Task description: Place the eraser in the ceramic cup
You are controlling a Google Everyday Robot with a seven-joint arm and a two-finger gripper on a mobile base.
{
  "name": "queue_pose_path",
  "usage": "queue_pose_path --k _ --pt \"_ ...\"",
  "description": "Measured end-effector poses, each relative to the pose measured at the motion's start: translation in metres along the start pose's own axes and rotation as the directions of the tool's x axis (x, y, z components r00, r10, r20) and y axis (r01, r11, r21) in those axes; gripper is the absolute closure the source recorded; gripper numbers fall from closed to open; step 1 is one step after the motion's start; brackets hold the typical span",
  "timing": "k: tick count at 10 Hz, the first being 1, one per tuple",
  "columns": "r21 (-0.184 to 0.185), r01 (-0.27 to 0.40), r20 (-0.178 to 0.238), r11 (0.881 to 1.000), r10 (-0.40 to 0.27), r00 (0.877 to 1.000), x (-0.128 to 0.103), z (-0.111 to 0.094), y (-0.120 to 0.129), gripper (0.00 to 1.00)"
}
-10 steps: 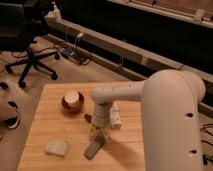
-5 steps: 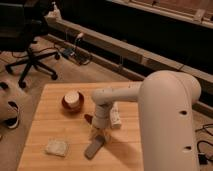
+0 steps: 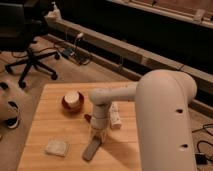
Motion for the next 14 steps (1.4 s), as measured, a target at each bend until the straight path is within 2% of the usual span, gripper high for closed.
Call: queue_pose_path --k 1,2,5,7,9,11,12,14 --pt "0.011 0.001 -0.006 1.0 -0.001 1.0 0.001 0.001 0.001 0.93" --pt "0.019 0.003 -0.011 1.0 -0.003 1.0 0.001 0.002 0.003 0.99" --pt "0.038 0.007 -0.007 0.999 -0.007 1.0 0.003 -0.005 0.007 1.0" --pt "0.027 0.016 0.052 1.0 -0.017 0.998 0.007 -0.041 0.012 1.0" --pt "0.019 0.028 0.128 0.999 -0.03 0.991 0.013 -0.086 0.017 1.0" --pt "0.02 0.038 0.209 0.999 -0.041 0.977 0.015 -0.129 0.026 1.0" --pt "0.025 0.04 0.24 0.999 -0.044 0.97 0.012 -0.144 0.033 1.0" --pt "0.03 0.044 0.329 0.999 -0.052 0.943 0.0 -0.187 0.054 1.0"
